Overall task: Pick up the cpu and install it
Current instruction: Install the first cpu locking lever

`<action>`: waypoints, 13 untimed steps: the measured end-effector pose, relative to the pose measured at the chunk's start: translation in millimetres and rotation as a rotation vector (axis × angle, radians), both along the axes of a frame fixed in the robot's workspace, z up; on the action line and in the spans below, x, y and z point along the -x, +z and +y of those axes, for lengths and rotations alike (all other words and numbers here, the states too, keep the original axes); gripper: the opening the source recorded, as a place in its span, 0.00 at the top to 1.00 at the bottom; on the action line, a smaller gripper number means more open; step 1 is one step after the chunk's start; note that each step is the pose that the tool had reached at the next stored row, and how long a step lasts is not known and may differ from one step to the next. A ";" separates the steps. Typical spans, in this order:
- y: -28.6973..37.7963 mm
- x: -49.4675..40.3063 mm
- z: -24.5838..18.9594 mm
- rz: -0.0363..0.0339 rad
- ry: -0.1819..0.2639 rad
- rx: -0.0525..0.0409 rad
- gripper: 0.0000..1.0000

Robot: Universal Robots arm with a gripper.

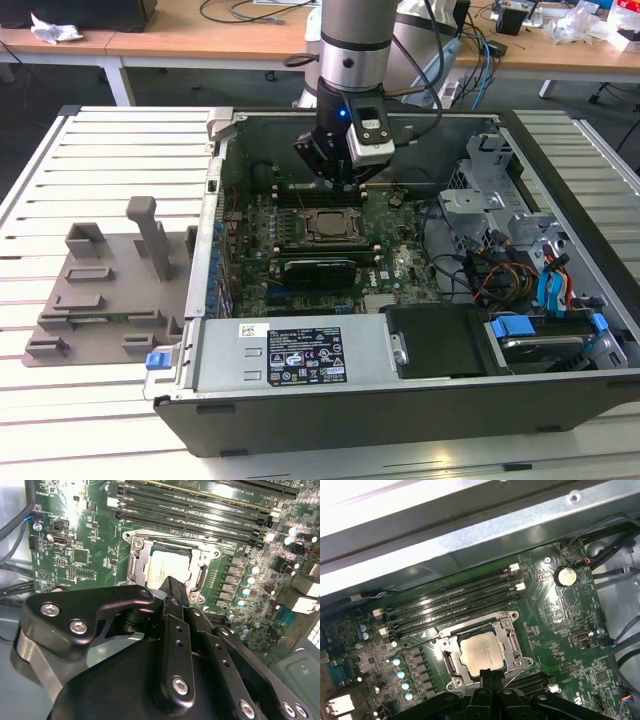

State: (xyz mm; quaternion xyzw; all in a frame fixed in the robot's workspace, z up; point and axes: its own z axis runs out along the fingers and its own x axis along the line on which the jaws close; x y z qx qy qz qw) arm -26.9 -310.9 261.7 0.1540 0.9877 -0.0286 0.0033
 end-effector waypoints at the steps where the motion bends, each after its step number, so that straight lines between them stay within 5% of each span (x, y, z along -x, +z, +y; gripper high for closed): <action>1: 0.0 0.0 0.0 0.0000 0.006 0.0000 0.89; 13: 0.0 0.0 0.0 0.0000 0.131 -0.0001 0.89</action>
